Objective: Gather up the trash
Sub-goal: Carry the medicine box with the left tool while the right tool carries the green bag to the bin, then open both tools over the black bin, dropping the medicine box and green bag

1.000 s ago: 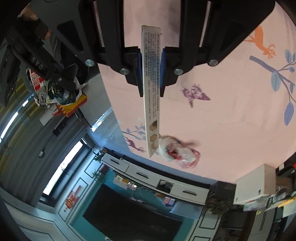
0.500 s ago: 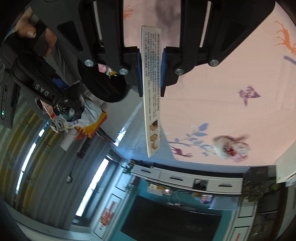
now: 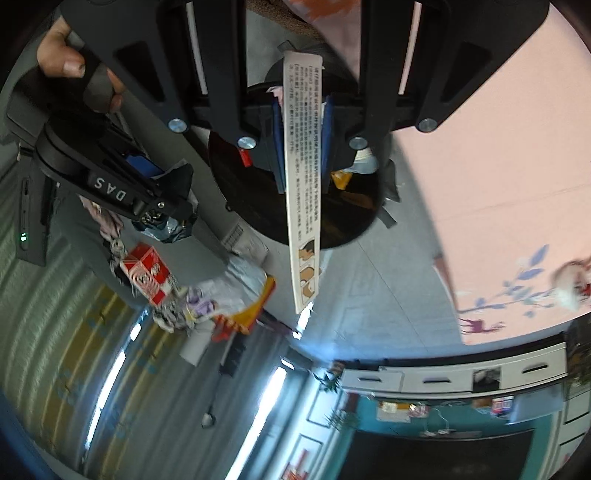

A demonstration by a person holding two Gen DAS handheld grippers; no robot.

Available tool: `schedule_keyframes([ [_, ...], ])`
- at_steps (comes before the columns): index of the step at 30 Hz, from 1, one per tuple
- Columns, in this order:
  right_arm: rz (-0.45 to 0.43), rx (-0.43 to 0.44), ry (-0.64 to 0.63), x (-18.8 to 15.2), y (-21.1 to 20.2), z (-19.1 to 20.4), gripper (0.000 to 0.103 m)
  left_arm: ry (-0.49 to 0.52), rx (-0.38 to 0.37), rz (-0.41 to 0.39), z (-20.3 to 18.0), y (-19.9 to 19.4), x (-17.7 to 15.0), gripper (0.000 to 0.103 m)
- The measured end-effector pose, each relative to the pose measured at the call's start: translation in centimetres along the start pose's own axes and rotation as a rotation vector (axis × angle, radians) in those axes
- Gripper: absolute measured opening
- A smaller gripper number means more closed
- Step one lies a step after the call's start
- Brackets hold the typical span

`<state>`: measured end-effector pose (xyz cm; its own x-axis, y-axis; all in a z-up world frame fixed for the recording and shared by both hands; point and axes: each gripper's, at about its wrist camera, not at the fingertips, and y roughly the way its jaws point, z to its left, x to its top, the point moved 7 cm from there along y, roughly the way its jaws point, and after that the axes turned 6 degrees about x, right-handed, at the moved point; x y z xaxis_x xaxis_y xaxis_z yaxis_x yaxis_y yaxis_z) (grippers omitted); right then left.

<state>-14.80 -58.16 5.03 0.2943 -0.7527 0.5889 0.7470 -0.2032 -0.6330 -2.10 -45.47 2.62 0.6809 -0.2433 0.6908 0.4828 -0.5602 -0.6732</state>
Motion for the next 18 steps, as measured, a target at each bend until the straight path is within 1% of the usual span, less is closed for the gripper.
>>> schedule_keyframes([
  [3,0.015,-0.011,0.021,-0.1,0.7,-0.8,0.049,0.029,-0.019,0.048,-1.3,2.4,-0.2,0.017],
  [5,0.035,-0.01,0.035,-0.3,1.4,-1.1,0.049,0.038,-0.016,0.071,-1.7,3.6,-0.6,0.017],
  [9,0.058,-0.041,0.039,-0.4,2.2,-1.7,0.049,0.045,-0.001,0.109,-2.1,6.0,-0.9,0.018],
  [12,0.062,-0.043,0.034,-0.3,2.5,-1.9,0.049,0.042,-0.012,0.13,-2.5,7.2,-1.0,0.019],
  [14,0.072,-0.044,0.027,-0.5,2.7,-1.9,0.049,0.045,-0.007,0.141,-2.4,7.9,-1.0,0.019],
  [16,0.086,-0.061,0.019,-0.6,3.2,-1.9,0.049,0.042,-0.005,0.148,-2.3,8.4,-1.1,0.02],
  [18,0.107,-0.08,0.005,-0.8,3.5,-1.8,0.053,0.029,-0.011,0.161,-2.1,8.7,-1.3,0.021],
])
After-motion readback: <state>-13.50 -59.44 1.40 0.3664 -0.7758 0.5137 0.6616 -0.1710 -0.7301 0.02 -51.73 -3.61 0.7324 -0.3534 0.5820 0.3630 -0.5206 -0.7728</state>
